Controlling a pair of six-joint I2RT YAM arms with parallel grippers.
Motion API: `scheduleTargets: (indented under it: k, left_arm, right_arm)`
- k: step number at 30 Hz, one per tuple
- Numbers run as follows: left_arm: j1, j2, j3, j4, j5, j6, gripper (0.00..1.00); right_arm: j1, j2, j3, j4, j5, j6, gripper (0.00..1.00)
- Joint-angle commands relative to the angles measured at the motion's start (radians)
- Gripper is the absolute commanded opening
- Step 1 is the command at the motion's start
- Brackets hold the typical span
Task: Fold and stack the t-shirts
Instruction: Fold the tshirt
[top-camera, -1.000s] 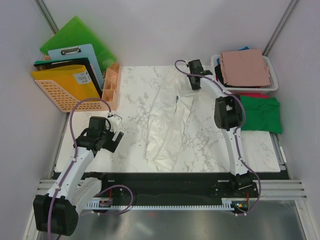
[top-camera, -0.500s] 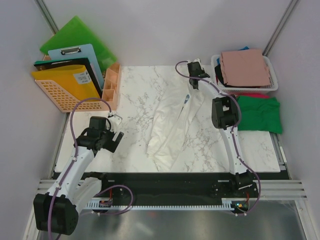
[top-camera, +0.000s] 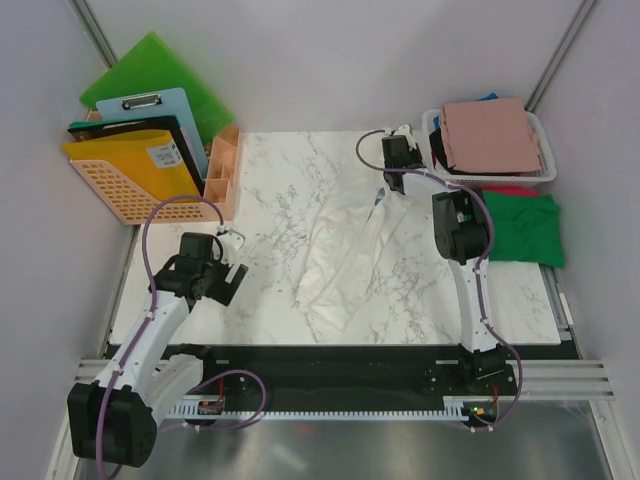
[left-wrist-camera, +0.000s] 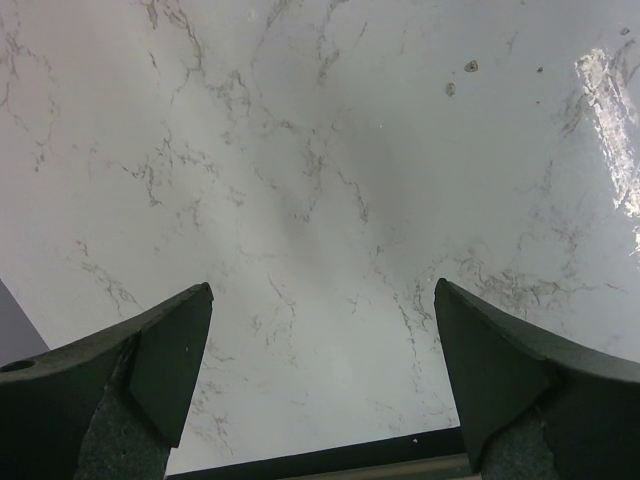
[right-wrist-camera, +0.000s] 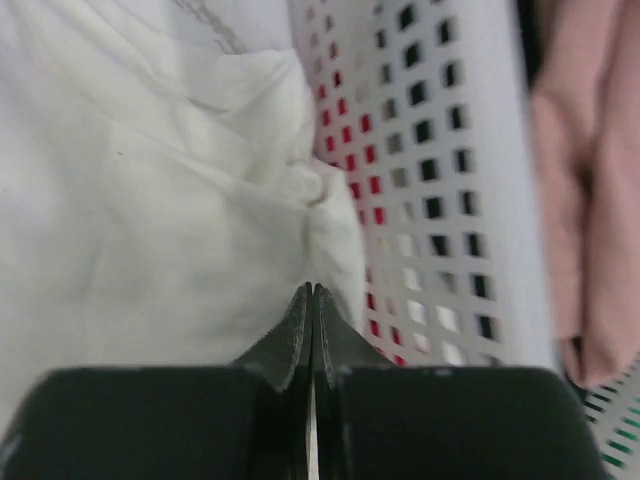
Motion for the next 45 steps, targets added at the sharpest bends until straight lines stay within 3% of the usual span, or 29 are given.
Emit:
scheduleTargets:
  k: [1, 6, 10, 13, 14, 15, 17, 19, 27, 33, 45]
  left_arm:
    - [0.004, 0.003, 0.003, 0.009, 0.018, 0.024, 0.99]
    - [0.004, -0.013, 0.003, 0.009, 0.032, 0.025, 0.99]
    - [0.004, -0.057, 0.015, 0.004, 0.056, 0.028, 0.99]
    - [-0.017, -0.073, 0.047, -0.026, 0.182, 0.056, 1.0]
    - [-0.023, -0.065, 0.067, -0.074, 0.232, 0.068, 1.0]
    - [-0.027, -0.056, 0.113, -0.105, 0.361, 0.091, 1.0]
    - [-0.051, -0.005, 0.206, -0.155, 0.481, 0.105, 1.0]
    - [-0.118, 0.048, 0.275, -0.214, 0.602, 0.108, 1.0]
    - [-0.33, 0.519, 0.607, -0.172, 0.537, -0.011, 1.0]
    - [-0.431, 0.717, 0.654, -0.13, 0.555, -0.033, 1.0]
    - [-0.464, 0.869, 0.776, -0.068, 0.569, -0.036, 1.0]
  right_arm:
    - [0.004, -0.24, -0.083, 0.168, 0.014, -0.004, 0.0]
    - [0.019, -0.412, -0.193, 0.201, 0.001, -0.01, 0.03]
    - [0.03, -0.531, -0.213, 0.008, -0.097, 0.042, 0.14]
    - [0.028, -0.597, -0.252, -0.165, -0.293, 0.085, 0.57]
    - [0.025, -0.61, -0.26, -0.28, -0.379, 0.075, 0.8]
    - [0.021, -0.623, -0.263, -0.336, -0.477, 0.073, 0.96]
    - [0.016, -0.682, -0.321, -0.419, -0.617, 0.084, 0.98]
    - [0.015, -0.776, -0.427, -0.43, -0.639, 0.09, 0.98]
    - [-0.024, -1.097, -0.783, -0.378, -0.504, -0.028, 0.98]
    - [-0.079, -1.209, -0.835, -0.359, -0.51, 0.004, 0.98]
    - [-0.117, -1.2, -0.852, -0.365, -0.567, 0.035, 0.98]
